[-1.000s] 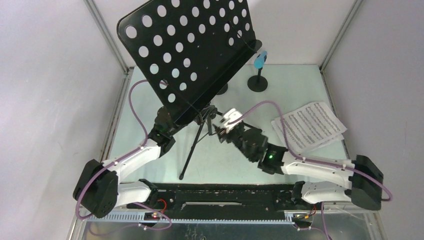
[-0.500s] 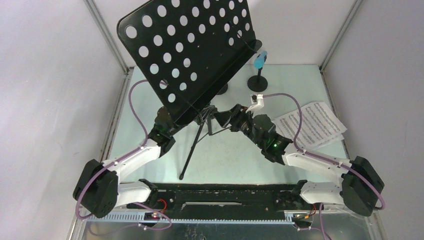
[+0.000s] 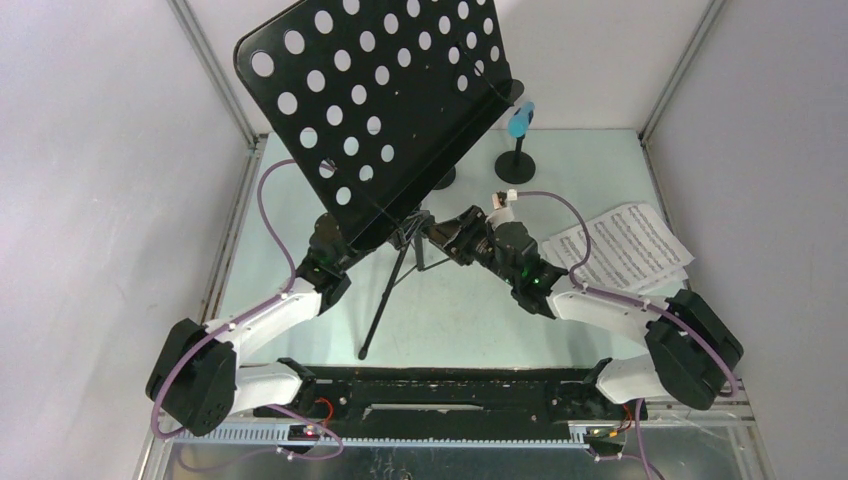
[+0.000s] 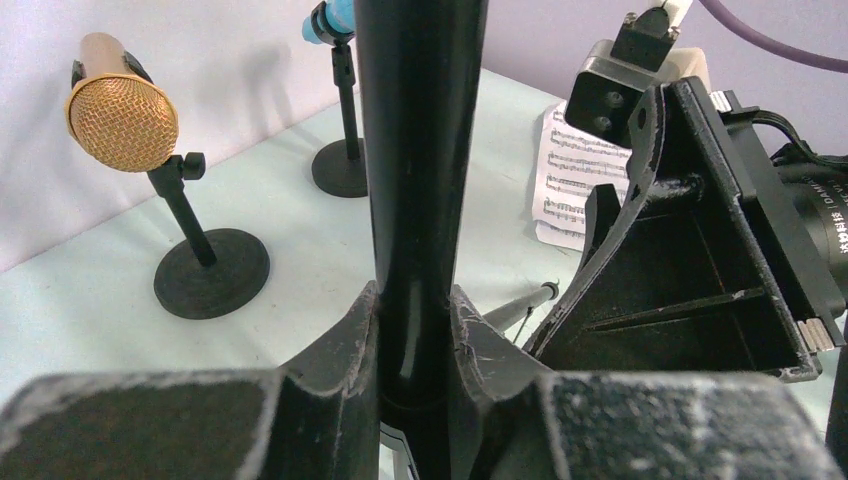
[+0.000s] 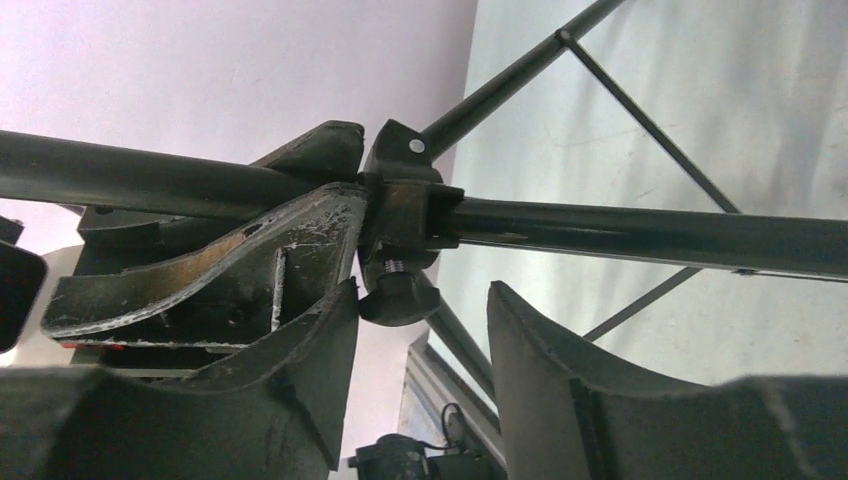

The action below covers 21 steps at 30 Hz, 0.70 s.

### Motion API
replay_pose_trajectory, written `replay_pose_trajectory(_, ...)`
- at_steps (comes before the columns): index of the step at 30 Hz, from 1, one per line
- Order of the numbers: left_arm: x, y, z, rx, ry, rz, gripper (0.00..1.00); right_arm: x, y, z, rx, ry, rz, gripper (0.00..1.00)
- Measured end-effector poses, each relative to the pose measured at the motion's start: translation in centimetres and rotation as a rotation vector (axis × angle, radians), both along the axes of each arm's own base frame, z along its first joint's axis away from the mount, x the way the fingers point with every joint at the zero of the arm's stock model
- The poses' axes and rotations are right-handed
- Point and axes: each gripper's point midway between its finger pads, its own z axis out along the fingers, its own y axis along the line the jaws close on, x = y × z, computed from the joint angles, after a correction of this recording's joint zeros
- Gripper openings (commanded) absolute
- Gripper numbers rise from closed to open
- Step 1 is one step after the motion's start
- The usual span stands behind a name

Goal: Pack up the instrument practice props

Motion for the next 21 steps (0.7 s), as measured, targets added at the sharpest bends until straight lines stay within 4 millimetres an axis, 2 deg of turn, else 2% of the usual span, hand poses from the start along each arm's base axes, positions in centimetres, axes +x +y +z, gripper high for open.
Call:
replay_pose_trajectory(12,0.1,0.1,0.0,0.0,0.001,0.006,0.01,-0.1,1.1,0.3,0.057,0.002,0.049,0.17)
replay_pose_trajectory(18,0.2,0.1,0.0,0.0,0.001,0.01,0.01,-0.1,1.1,0.2,-0.011,-0.083,0.062,0.14)
replay_pose_trajectory(21,0.2,0.1,0.0,0.0,0.001,0.014,0.01,-0.3,1.3,0.2,-0.143,-0.208,0.072,0.11)
